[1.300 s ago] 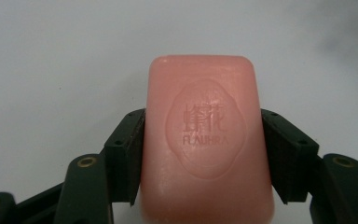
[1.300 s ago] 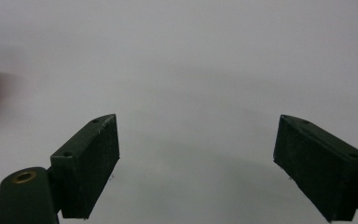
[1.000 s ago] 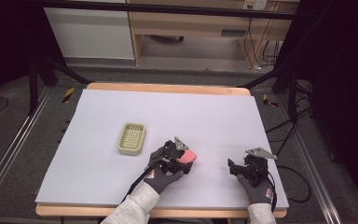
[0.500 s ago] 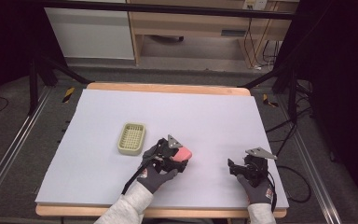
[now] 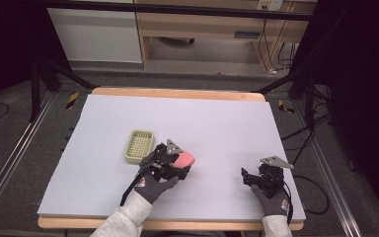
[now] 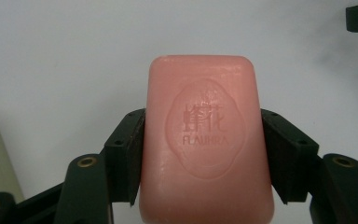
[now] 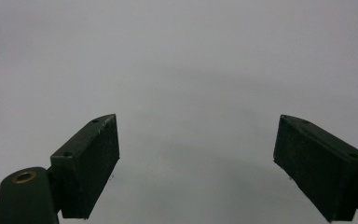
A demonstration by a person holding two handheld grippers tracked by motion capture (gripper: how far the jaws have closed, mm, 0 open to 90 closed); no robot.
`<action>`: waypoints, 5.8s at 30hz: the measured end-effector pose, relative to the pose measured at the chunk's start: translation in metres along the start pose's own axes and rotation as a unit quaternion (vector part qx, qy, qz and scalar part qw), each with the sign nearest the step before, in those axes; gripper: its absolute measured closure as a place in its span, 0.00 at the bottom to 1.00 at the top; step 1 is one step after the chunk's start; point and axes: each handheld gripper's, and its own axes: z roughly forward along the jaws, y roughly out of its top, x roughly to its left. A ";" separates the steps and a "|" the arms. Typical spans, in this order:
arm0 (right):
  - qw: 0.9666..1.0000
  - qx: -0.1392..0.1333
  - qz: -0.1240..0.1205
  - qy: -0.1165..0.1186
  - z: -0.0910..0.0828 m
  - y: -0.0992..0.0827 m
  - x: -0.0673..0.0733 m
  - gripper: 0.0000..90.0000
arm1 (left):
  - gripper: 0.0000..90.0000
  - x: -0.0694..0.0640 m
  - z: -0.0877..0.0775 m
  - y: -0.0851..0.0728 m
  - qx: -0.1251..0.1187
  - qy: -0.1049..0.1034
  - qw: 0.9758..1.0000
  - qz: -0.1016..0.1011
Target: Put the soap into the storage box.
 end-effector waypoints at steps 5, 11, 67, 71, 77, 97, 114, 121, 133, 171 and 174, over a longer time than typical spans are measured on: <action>1.000 0.000 0.000 0.000 0.000 0.000 0.000 0.16 | 0.41 0.006 -0.007 -0.003 -0.003 0.006 1.000 -0.004; 1.000 0.000 0.000 0.000 0.000 0.000 0.001 0.16 | 0.41 0.019 -0.019 -0.010 -0.012 0.012 1.000 -0.020; 1.000 -0.003 -0.005 -0.003 0.001 0.001 0.004 0.15 | 0.41 0.114 -0.036 -0.014 -0.045 0.093 0.988 -0.117; 1.000 -0.003 -0.008 -0.002 0.002 0.000 0.004 0.15 | 0.41 0.119 -0.033 -0.016 -0.042 0.100 0.986 -0.123; 1.000 -0.002 -0.007 -0.004 0.002 0.001 0.005 0.15 | 0.41 0.125 -0.028 -0.019 -0.037 0.109 0.985 -0.127; 1.000 0.000 -0.009 -0.004 0.004 0.001 0.006 0.15 | 0.41 0.131 -0.010 -0.029 -0.016 0.121 0.984 -0.129; 1.000 0.002 -0.008 -0.004 0.004 0.001 0.007 0.15 | 0.41 0.133 0.000 -0.036 -0.001 0.125 0.983 -0.131; 1.000 0.002 -0.008 -0.005 0.004 0.001 0.007 0.15 | 0.41 0.134 0.004 -0.039 0.004 0.128 0.983 -0.135; 1.000 0.000 -0.009 -0.008 0.004 0.001 0.007 0.13 | 0.41 0.132 0.006 -0.039 0.005 0.136 0.982 -0.130; 1.000 -0.001 -0.002 -0.017 0.001 0.000 0.002 0.09 | 0.29 0.113 -0.055 -0.065 -0.055 0.086 0.991 -0.087; 1.000 0.000 -0.002 -0.020 0.000 -0.001 0.000 0.09 | 0.29 0.115 -0.060 -0.074 -0.056 0.088 0.991 -0.088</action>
